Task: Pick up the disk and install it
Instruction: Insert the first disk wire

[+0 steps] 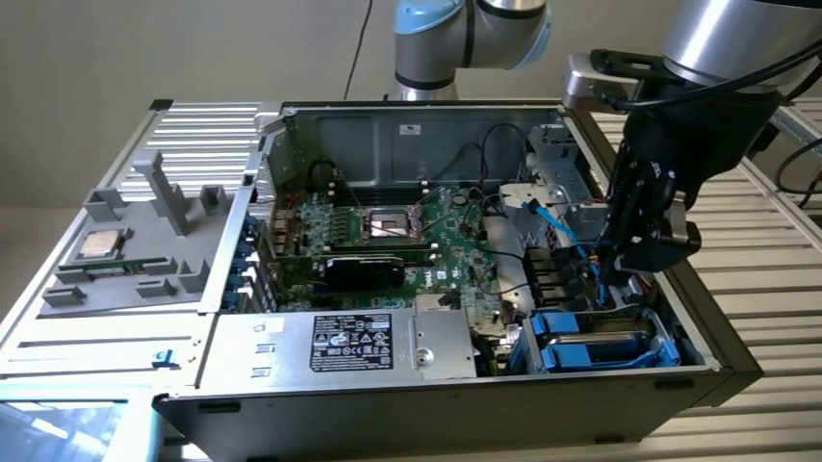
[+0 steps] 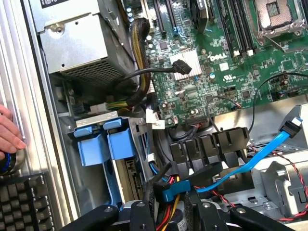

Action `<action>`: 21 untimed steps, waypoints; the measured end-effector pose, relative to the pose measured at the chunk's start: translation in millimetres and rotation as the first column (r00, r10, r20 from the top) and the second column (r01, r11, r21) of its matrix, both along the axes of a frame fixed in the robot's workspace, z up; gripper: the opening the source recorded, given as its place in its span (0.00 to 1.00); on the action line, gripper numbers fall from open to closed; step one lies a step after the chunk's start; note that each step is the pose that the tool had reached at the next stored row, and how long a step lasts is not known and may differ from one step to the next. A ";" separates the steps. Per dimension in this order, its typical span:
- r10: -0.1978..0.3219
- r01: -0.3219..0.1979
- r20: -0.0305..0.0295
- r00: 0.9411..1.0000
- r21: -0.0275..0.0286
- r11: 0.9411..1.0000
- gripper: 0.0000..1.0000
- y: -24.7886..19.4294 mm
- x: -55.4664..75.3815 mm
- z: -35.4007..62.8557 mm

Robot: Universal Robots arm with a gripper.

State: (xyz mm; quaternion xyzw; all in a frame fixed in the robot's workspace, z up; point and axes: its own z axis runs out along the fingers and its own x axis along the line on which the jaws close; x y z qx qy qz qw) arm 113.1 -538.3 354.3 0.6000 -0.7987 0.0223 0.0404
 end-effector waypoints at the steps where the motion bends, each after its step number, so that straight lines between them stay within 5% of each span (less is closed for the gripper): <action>1: -0.015 0.015 0.000 1.000 0.000 1.000 0.36 0.0 0.0 -0.2; 5: -0.057 0.057 0.001 0.998 0.000 0.998 0.36 0.0 0.4 -0.7; 21: -0.081 0.081 0.006 0.997 -0.006 0.997 0.36 0.2 6.1 -4.3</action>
